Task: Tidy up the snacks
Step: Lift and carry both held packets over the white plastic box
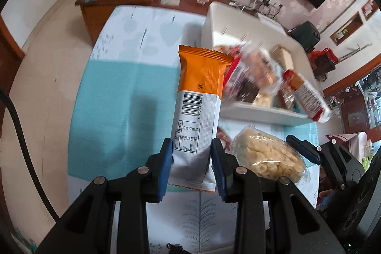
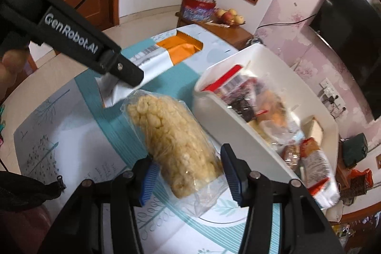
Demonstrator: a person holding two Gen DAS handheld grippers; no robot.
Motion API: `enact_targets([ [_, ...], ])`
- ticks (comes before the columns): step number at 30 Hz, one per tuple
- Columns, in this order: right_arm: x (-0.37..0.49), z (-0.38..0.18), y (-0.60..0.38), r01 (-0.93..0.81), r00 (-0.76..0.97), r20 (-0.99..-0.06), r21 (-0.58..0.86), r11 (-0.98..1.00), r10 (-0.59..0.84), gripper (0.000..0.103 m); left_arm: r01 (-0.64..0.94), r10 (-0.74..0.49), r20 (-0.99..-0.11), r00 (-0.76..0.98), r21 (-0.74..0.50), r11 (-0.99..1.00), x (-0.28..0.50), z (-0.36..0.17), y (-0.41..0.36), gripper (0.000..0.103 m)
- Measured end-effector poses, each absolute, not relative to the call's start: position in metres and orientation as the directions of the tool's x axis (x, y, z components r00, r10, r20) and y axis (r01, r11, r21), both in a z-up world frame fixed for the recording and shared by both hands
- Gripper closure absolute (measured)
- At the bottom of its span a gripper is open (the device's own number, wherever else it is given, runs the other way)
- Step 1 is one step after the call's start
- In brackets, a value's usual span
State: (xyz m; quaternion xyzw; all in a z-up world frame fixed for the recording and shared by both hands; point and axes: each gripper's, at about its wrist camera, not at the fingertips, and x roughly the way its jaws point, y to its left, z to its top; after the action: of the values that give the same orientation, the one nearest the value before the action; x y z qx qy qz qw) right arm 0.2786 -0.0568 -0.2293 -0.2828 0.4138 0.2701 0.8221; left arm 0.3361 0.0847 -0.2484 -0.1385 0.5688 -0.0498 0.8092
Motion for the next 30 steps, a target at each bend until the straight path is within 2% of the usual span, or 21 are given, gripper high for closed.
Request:
enact_targets([
  [16,0.334,-0.194,-0.112,-0.497,0.659,-0.747,-0.347,0.795,0.086,0.052,0.036,-0.282,-0.843,0.457,-0.299,0.954,0.403,-0.205,0.037,0.072],
  [30,0.394,-0.192,-0.141,-0.444,0.691,-0.723,-0.403,0.801,0.02,0.051,0.045,-0.267,-0.832,0.487,-0.281,0.959,0.463,-0.21,0.006,0.072],
])
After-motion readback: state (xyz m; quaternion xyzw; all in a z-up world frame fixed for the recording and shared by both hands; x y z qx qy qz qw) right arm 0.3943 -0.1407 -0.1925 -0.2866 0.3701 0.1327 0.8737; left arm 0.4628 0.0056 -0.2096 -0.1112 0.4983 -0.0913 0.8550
